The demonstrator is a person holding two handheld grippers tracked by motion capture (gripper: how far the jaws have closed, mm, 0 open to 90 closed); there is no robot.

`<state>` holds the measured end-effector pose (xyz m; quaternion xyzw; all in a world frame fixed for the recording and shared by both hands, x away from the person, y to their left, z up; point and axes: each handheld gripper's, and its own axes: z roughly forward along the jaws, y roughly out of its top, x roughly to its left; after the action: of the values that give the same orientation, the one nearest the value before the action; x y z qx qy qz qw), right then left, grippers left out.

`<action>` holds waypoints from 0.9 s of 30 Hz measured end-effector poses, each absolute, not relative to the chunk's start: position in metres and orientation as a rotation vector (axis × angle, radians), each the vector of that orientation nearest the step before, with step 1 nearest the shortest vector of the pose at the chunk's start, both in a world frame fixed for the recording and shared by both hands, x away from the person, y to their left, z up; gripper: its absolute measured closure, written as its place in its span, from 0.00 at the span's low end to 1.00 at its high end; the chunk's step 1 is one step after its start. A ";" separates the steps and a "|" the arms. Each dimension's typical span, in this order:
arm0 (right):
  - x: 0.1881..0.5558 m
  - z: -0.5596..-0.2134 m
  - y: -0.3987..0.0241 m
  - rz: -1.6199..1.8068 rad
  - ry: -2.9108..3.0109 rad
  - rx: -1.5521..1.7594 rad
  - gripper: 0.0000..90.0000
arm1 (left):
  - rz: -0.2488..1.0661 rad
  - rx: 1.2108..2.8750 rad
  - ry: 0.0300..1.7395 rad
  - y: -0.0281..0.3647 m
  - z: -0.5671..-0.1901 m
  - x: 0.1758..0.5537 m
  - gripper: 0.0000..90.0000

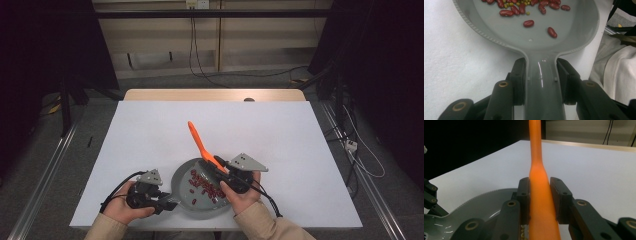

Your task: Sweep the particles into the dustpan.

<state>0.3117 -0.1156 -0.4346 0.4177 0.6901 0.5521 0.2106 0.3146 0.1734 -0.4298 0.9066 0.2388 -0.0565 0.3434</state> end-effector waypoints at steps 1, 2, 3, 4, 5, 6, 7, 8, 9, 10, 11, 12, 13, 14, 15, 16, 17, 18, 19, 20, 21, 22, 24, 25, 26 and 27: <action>0.313 -0.433 -0.117 1.556 1.917 1.156 0.79 | -0.148 2.354 0.624 0.173 -0.430 0.315 0.70; 0.313 -0.431 -0.118 1.571 1.917 1.156 0.79 | -0.149 2.348 0.633 0.173 -0.430 0.314 0.70; 0.314 -0.429 -0.119 1.549 1.921 1.144 0.79 | -0.149 2.357 0.628 0.174 -0.430 0.315 0.70; 0.315 -0.428 -0.121 1.554 1.917 1.135 0.79 | -0.147 2.359 0.632 0.174 -0.431 0.315 0.70; 0.316 -0.426 -0.123 1.558 1.909 1.144 0.79 | -0.141 2.354 0.644 0.174 -0.431 0.314 0.70; 0.318 -0.425 -0.127 1.550 1.907 1.142 0.79 | -0.138 2.355 0.643 0.174 -0.431 0.315 0.70; 0.320 -0.425 -0.129 1.554 1.902 1.143 0.79 | -0.133 2.356 0.645 0.174 -0.431 0.315 0.70; 0.322 -0.424 -0.131 1.552 1.895 1.157 0.79 | -0.126 2.368 0.640 0.174 -0.430 0.315 0.70; 0.323 -0.425 -0.133 1.549 1.903 1.157 0.79 | -0.130 2.363 0.639 0.174 -0.430 0.315 0.70; 0.324 -0.425 -0.134 1.542 1.901 1.157 0.79 | -0.125 2.363 0.644 0.174 -0.430 0.316 0.70; 0.325 -0.426 -0.134 1.533 1.902 1.147 0.79 | -0.136 2.360 0.640 0.174 -0.431 0.316 0.70; 0.326 -0.427 -0.135 1.514 1.908 1.136 0.79 | -0.136 2.358 0.641 0.174 -0.431 0.316 0.70; 0.328 -0.429 -0.137 1.508 1.905 1.143 0.79 | -0.135 2.356 0.641 0.175 -0.431 0.316 0.70; 0.330 -0.430 -0.139 1.499 1.912 1.150 0.79 | -0.138 2.354 0.639 0.175 -0.431 0.316 0.70; 0.332 -0.431 -0.142 1.481 1.911 1.150 0.79 | -0.140 2.351 0.639 0.175 -0.431 0.316 0.70; 0.334 -0.431 -0.145 1.473 1.903 1.146 0.79 | -0.141 2.350 0.639 0.175 -0.431 0.316 0.70; 0.336 -0.430 -0.149 1.462 1.897 1.154 0.79 | -0.133 2.359 0.638 0.175 -0.431 0.316 0.70; 0.337 -0.429 -0.153 1.462 1.888 1.156 0.79 | -0.134 2.360 0.637 0.175 -0.431 0.316 0.70; 0.337 -0.428 -0.157 1.446 1.880 1.146 0.79 | -0.138 2.360 0.638 0.175 -0.431 0.317 0.70; 0.338 -0.427 -0.161 1.412 1.877 1.128 0.79 | -0.140 2.358 0.641 0.174 -0.431 0.317 0.70; 0.338 -0.428 -0.165 1.401 1.879 1.127 0.79 | -0.139 2.358 0.641 0.174 -0.431 0.317 0.70; 0.338 -0.430 -0.167 1.380 1.876 1.132 0.79 | -0.138 2.358 0.639 0.174 -0.431 0.317 0.70; 0.337 -0.435 -0.171 1.328 1.887 1.122 0.79 | -0.140 2.358 0.636 0.173 -0.431 0.317 0.70; 0.336 -0.439 -0.172 1.310 1.886 1.132 0.79 | -0.126 2.360 0.648 0.172 -0.430 0.316 0.70; 0.333 -0.443 -0.171 1.331 1.878 1.143 0.79 | -0.136 2.360 0.635 0.172 -0.430 0.317 0.70; 0.330 -0.443 -0.169 1.340 1.877 1.142 0.79 | -0.137 2.359 0.636 0.171 -0.431 0.317 0.70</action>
<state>0.3299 -0.1688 -0.4433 0.4260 0.7001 0.4997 0.2804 0.3166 0.1709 -0.4305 0.9065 0.2444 -0.0528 0.3403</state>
